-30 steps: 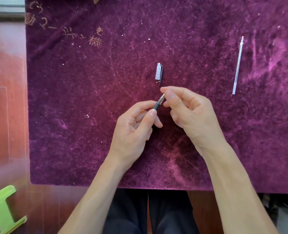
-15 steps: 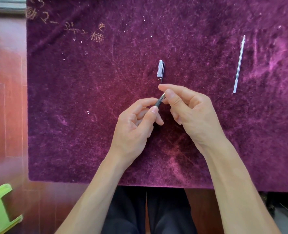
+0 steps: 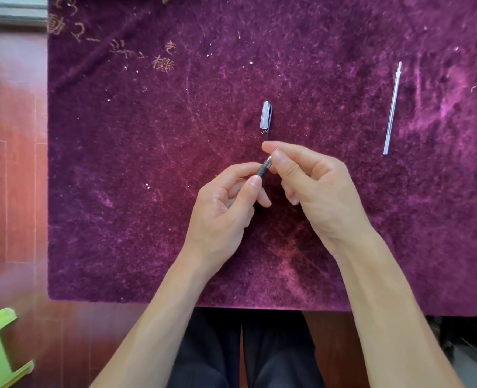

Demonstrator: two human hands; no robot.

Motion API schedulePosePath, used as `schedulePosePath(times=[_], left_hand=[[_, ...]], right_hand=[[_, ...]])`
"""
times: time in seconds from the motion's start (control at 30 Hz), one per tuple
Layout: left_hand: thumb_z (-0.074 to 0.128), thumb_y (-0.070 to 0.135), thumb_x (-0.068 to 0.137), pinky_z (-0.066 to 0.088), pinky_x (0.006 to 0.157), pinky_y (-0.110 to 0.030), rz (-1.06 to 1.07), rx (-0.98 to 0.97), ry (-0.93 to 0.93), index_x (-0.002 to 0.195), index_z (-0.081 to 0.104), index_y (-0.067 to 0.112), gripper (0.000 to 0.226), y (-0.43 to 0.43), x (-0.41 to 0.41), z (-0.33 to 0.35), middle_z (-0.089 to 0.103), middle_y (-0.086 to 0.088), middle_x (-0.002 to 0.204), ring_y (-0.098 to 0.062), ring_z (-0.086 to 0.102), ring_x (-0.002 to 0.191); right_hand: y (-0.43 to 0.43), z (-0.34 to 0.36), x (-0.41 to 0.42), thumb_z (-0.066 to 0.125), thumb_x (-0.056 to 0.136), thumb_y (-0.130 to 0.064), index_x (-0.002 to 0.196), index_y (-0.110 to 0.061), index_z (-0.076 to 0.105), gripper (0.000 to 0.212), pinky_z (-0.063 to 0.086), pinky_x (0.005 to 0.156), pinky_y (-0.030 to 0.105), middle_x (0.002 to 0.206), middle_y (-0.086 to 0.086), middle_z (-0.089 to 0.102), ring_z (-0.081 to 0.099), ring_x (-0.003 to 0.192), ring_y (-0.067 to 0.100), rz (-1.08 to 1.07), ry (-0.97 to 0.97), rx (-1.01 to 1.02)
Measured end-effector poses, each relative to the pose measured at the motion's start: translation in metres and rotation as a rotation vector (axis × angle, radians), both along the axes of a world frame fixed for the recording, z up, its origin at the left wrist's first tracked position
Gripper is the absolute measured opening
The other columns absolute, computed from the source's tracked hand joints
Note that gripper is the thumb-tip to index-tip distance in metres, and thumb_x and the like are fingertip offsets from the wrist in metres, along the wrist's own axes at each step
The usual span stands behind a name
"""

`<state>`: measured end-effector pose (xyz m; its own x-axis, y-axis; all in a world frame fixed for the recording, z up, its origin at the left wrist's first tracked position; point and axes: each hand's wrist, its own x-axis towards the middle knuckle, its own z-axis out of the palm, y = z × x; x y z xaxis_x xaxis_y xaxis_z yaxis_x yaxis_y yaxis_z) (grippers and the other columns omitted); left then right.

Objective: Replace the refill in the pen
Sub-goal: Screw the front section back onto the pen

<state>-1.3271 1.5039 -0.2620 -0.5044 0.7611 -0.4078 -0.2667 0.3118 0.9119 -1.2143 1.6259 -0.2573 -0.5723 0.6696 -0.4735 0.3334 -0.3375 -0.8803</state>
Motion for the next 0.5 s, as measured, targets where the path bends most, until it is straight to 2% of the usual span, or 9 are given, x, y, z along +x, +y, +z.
schedulePosePath(times=[0.1,0.23,0.33,0.4,0.5], left_hand=[[0.054,0.014,0.105,0.042,0.048,-0.024,-0.012,-0.008,0.002,0.121,0.069,0.016,0.022,-0.0015,0.0003,0.0002,0.071,-0.013,0.078,-0.013,0.047,0.050],[0.054,0.012,0.105,0.042,0.048,-0.025,-0.014,-0.004,0.007,0.122,0.069,0.016,0.023,-0.0020,0.0008,-0.0006,0.071,-0.014,0.079,-0.015,0.046,0.051],[0.052,0.012,0.106,0.042,0.048,-0.024,-0.010,0.014,0.003,0.121,0.069,0.018,0.023,-0.0020,0.0005,-0.0012,0.069,-0.016,0.080,-0.015,0.046,0.051],[0.052,0.013,0.106,0.042,0.048,-0.023,-0.011,0.019,0.006,0.121,0.069,0.019,0.023,-0.0024,0.0001,-0.0018,0.069,-0.016,0.080,-0.013,0.046,0.051],[0.053,0.014,0.106,0.043,0.048,-0.023,-0.014,0.018,0.013,0.122,0.069,0.017,0.023,-0.0033,0.0003,-0.0032,0.070,-0.014,0.079,-0.012,0.047,0.050]], right_hand=[[-0.0014,-0.0008,0.0005,0.069,0.103,-0.021,0.109,-0.017,0.081,0.014,0.047,0.061,0.005,0.062,-0.028,0.066,0.060,0.057,-0.009,-0.019,-0.006,0.012],[-0.0045,-0.0028,-0.0046,0.079,0.095,-0.032,0.096,-0.019,0.081,0.012,0.047,0.057,0.006,0.061,-0.027,0.067,0.062,0.056,-0.008,-0.085,-0.048,-0.013],[-0.0032,0.0003,-0.0045,0.073,0.099,-0.039,0.104,-0.027,0.081,0.015,0.048,0.061,0.008,0.070,-0.026,0.071,0.061,0.058,-0.009,-0.048,-0.045,-0.022],[-0.0017,0.0025,-0.0028,0.068,0.103,-0.035,0.113,-0.030,0.081,0.017,0.049,0.065,0.008,0.076,-0.026,0.073,0.060,0.061,-0.009,-0.010,-0.020,-0.028],[-0.0020,0.0015,-0.0013,0.069,0.103,-0.024,0.113,-0.018,0.082,0.017,0.049,0.067,0.006,0.065,-0.031,0.067,0.062,0.062,-0.011,-0.022,-0.022,-0.019]])
